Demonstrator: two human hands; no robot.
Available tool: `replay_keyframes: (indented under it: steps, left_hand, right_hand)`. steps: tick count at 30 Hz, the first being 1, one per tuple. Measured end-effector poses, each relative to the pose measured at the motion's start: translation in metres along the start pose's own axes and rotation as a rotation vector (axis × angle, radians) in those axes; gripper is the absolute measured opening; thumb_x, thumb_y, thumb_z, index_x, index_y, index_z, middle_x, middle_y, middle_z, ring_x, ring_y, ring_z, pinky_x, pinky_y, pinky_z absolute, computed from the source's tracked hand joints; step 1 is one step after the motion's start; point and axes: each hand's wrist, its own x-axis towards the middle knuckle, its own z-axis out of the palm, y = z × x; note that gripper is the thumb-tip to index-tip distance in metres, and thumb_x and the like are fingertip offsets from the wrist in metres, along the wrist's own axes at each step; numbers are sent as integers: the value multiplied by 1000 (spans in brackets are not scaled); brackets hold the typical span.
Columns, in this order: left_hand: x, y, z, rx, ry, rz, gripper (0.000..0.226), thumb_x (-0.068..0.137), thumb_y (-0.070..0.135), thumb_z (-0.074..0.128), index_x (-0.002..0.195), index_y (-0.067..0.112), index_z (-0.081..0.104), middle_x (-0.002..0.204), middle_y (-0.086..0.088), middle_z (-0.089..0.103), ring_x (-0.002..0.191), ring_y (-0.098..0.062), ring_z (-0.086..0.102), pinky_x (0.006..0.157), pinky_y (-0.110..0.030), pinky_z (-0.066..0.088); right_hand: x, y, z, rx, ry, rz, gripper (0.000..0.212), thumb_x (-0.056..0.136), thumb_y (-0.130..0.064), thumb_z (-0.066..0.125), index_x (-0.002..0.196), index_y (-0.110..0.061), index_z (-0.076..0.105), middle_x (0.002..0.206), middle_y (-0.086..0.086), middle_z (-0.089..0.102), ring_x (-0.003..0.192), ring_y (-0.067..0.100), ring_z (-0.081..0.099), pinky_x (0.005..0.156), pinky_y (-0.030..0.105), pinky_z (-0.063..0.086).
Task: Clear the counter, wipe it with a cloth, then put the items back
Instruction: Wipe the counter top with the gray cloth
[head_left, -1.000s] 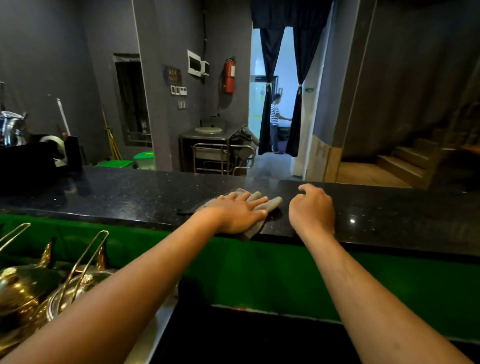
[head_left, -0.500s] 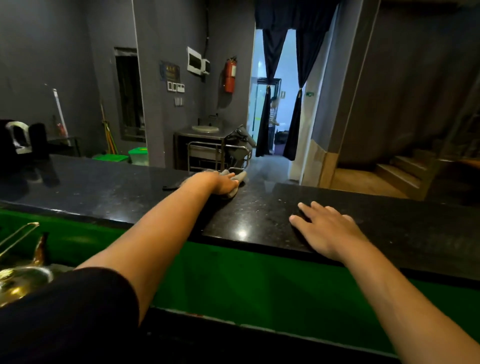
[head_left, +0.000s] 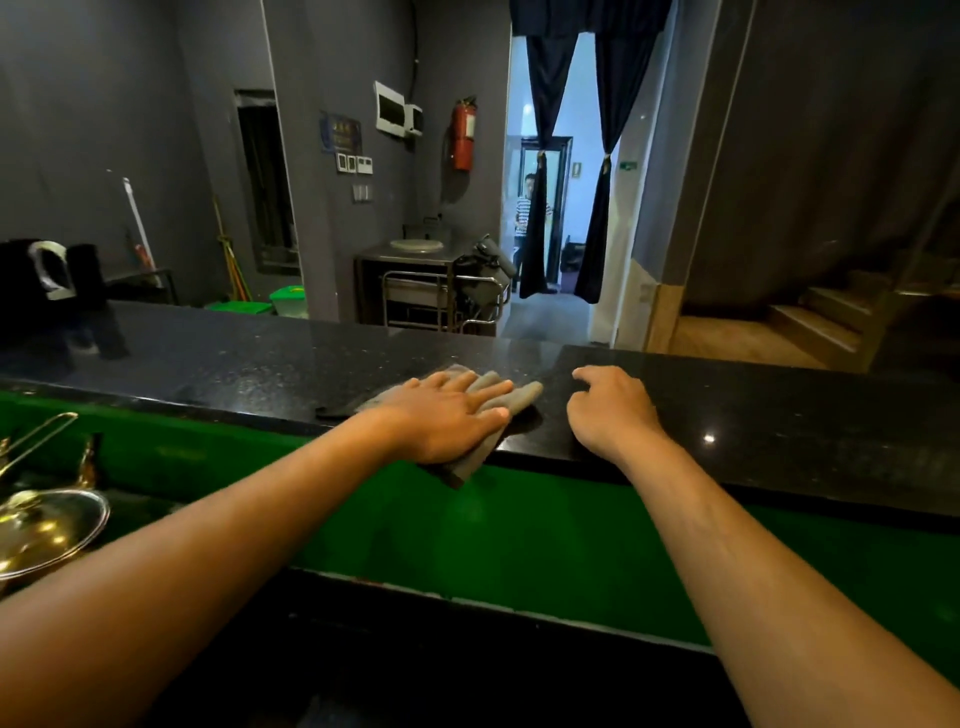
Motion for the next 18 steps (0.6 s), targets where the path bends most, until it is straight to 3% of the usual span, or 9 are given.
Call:
replay_keyframes:
  steps: [4, 6, 10, 14, 18]
  left_hand:
    - [47, -7, -10, -58, -59, -89, 63, 99, 68, 13, 156, 46, 1, 168, 8, -1, 154, -28, 1, 121, -58, 6]
    - [80, -9, -13, -51, -59, -128, 68, 93, 75, 9, 155, 50, 0, 168, 6, 0, 154, -34, 2, 120, -62, 5]
    - [120, 26, -15, -40, -21, -253, 71, 94, 72, 11, 158, 42, 6, 168, 4, 2, 152, -38, 6, 117, -70, 5]
    - [109, 98, -14, -22, -60, -51, 65, 101, 61, 20, 159, 36, 8, 168, 1, 4, 152, -38, 6, 116, -70, 8]
    - [65, 121, 2, 6, -30, 90, 61, 101, 62, 13, 158, 42, 2, 168, 5, -1, 154, -28, 1, 121, -61, 6]
  right_hand:
    - [-10, 55, -35, -296, -176, -13, 62, 97, -62, 30, 154, -36, 25, 163, 0, 18, 149, 28, 19, 118, 48, 17]
    - [-12, 84, -48, -340, -192, 50, 68, 94, -70, 22, 155, -40, 15, 165, -3, 8, 151, 26, 10, 119, 50, 11]
    - [-8, 94, -44, -368, -146, 64, 65, 96, -64, 19, 156, -37, 13, 165, -1, 9, 150, 28, 10, 118, 54, 11]
    - [-7, 92, -43, -335, -88, 48, 57, 100, -46, 23, 155, -32, 22, 164, 0, 17, 148, 28, 18, 117, 54, 16]
    - [-6, 97, -59, -329, -131, -13, 53, 102, -37, 28, 154, -32, 26, 163, -3, 19, 148, 26, 21, 116, 49, 19]
